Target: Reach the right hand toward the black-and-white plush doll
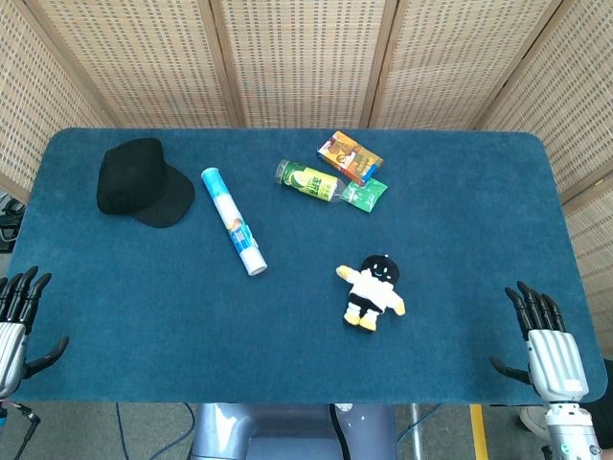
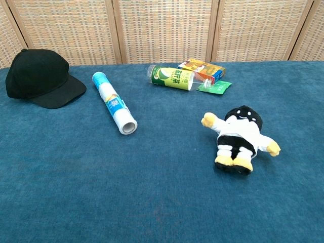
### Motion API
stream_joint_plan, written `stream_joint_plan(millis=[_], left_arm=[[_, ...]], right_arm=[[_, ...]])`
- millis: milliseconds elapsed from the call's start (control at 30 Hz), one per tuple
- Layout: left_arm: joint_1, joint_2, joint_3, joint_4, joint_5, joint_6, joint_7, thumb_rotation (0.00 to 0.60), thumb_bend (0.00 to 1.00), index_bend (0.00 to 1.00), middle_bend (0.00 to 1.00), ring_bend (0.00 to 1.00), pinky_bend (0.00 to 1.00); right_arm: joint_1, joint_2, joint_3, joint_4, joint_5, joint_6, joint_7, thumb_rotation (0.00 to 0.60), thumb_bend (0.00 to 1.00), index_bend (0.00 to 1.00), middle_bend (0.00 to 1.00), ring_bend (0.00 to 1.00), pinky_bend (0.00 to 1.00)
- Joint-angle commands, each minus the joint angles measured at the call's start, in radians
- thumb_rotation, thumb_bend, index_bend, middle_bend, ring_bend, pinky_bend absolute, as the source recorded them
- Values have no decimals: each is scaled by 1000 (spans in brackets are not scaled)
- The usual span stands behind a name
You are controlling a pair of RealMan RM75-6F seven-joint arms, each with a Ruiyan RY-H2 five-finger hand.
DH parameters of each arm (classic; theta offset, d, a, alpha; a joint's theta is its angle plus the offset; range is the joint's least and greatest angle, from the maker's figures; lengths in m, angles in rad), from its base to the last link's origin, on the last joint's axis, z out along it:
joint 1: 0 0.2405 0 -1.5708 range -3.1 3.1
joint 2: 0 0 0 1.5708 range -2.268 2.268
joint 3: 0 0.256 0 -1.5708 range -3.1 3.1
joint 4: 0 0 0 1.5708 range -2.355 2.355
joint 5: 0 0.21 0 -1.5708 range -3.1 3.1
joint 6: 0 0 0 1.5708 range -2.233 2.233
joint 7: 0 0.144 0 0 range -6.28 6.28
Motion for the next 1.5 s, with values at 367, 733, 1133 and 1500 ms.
stream_joint_plan(millis=[367,733,1133,1500], left_arm=[[3,-1,1,-4,9,8,5,600,281,0,0,0,0],[3,0,1,-3,8,7,2,600,281,0,0,0,0],[1,5,1,-3,7,2,-16,600,280,0,0,0,0],[-6,16,2,0,-1,-16,-59,600,281,0,0,0,0]], right_arm=[[-1,7,5,-8,6,-7,5,600,248,64,0,0,52],[4,9,7,-41,-19,-3,4,600,248,136,0,0,52],[149,-111,98,-234,158,-184,-196,600,342,210,0,0,52],[250,-347,167,-216,446,-184,-450,600,378,229,0,0,52]])
